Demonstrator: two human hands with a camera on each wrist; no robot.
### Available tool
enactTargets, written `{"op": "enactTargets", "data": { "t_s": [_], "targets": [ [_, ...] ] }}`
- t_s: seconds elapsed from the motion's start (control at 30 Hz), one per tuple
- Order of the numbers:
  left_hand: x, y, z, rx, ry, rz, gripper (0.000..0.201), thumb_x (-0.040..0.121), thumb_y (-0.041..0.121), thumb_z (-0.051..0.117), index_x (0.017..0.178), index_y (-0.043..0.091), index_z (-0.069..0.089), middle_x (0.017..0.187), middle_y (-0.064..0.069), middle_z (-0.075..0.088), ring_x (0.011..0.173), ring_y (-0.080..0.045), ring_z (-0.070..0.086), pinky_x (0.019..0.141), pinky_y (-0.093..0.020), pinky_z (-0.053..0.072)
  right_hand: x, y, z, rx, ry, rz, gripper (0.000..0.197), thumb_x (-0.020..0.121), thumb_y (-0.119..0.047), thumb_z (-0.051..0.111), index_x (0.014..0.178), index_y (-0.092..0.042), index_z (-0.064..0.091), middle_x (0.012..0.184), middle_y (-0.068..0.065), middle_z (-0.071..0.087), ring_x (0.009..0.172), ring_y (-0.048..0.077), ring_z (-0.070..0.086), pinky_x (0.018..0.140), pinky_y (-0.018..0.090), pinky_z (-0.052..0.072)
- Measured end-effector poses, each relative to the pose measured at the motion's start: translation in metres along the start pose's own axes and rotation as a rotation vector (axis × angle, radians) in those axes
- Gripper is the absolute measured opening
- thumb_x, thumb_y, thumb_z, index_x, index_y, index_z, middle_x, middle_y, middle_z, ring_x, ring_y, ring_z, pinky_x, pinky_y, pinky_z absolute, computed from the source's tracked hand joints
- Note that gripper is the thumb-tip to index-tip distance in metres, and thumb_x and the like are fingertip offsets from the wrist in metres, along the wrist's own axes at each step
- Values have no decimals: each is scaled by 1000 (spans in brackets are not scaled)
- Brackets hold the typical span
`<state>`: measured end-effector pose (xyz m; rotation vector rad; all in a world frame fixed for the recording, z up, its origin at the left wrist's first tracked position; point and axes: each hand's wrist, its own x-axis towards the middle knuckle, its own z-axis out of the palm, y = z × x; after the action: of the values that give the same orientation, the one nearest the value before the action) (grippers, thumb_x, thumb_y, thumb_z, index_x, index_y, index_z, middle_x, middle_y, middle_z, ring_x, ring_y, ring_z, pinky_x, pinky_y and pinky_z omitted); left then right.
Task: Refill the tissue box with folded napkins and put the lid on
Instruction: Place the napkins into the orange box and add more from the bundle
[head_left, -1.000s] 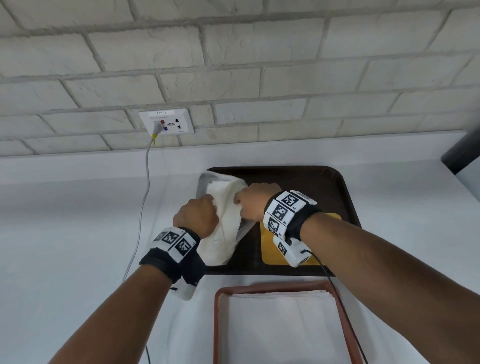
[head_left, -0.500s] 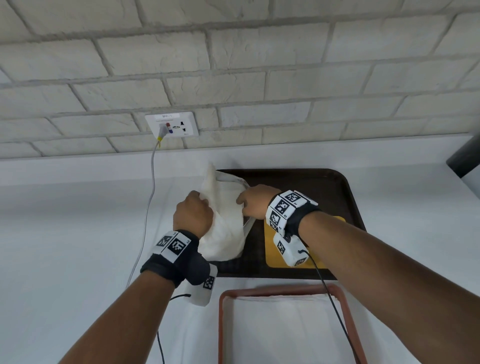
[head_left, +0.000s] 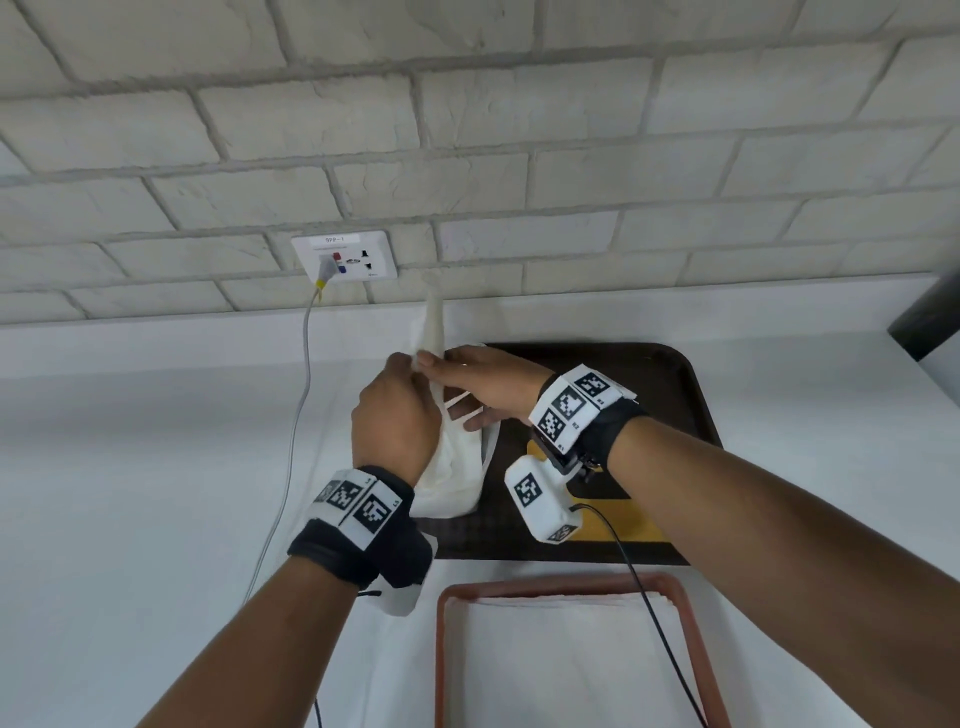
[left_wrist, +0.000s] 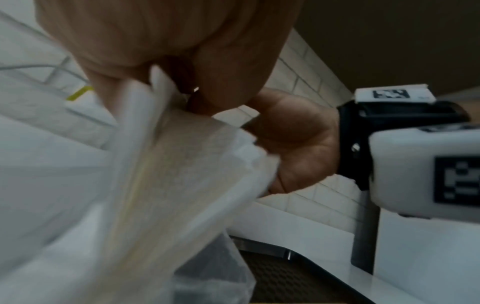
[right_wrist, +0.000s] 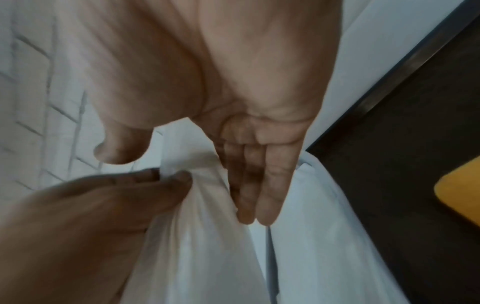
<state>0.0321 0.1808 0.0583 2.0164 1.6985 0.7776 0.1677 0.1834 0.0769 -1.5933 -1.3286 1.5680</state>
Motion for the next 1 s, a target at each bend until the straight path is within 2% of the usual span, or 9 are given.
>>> {"op": "enactTargets", "data": {
  "t_s": [0.2, 0.33, 0.47, 0.57, 0.7, 0.8, 0.87, 0.93, 1.0],
  "targets": [
    [-7, 18, -2, 67, -80, 96, 31, 96, 38, 56, 104, 10, 67, 100, -10, 73, 93, -32, 67, 69, -31, 41, 4, 3, -2, 214, 84, 14, 48, 87, -58, 63, 107, -15, 69, 106, 7, 75, 111, 31, 68, 101, 51, 52],
    [-14, 16, -9, -67, -137, 232, 59, 84, 60, 50, 114, 15, 73, 114, -4, 75, 107, -23, 66, 90, -31, 45, -4, 7, -14, 375, 195, 59, 29, 98, -25, 59, 122, -9, 62, 125, 18, 68, 117, 34, 64, 103, 52, 50],
    [-18, 11, -30, -423, -82, -119, 53, 89, 55, 64, 130, 21, 60, 121, 3, 67, 111, -15, 62, 86, -27, 48, -26, 8, -28, 537, 234, 28, 23, 98, -12, 57, 121, -7, 62, 119, 15, 70, 108, 31, 67, 94, 48, 55],
    [-29, 12, -47, -845, -331, -426, 62, 87, 61, 62, 134, 21, 59, 119, -2, 73, 106, -19, 69, 87, -33, 54, -52, 7, -32, 644, 201, -41, 22, 97, -14, 58, 117, -7, 65, 118, 15, 71, 105, 30, 68, 92, 44, 55],
    [-57, 34, -60, -1244, -629, -490, 52, 95, 55, 51, 130, 21, 66, 124, -7, 72, 117, -26, 68, 100, -45, 51, -92, 4, -20, 693, 181, -114, 42, 95, -23, 63, 132, -3, 59, 128, 18, 67, 119, 33, 64, 106, 49, 47],
    [-83, 51, -54, -1270, -551, -365, 39, 101, 36, 53, 134, 17, 61, 126, -9, 71, 117, -29, 67, 102, -49, 50, -121, -1, 3, 596, 299, -182, 26, 98, -30, 59, 121, -18, 64, 109, -1, 76, 98, 8, 73, 83, 25, 59],
    [-100, 54, -45, -1291, -446, -328, 35, 101, 26, 55, 135, 16, 57, 128, -12, 69, 117, -32, 67, 101, -53, 51, -140, 2, 16, 470, 414, -233, 13, 98, -40, 55, 109, -33, 57, 97, -20, 68, 78, -19, 65, 64, 4, 49],
    [-114, 54, -42, -1332, -354, -330, 34, 101, 22, 56, 135, 16, 53, 128, -10, 69, 116, -33, 67, 100, -55, 52, -156, 11, 23, 418, 494, -260, 17, 97, -49, 50, 109, -38, 56, 104, -21, 63, 85, -20, 59, 71, 7, 46],
    [-126, 55, -44, -1329, -280, -348, 33, 100, 25, 58, 132, 20, 53, 124, -5, 71, 114, -31, 68, 99, -57, 52, -171, 23, 30, 383, 471, -256, 23, 99, -49, 48, 110, -32, 59, 101, -5, 66, 88, -8, 61, 83, 24, 53]
  ]
}}
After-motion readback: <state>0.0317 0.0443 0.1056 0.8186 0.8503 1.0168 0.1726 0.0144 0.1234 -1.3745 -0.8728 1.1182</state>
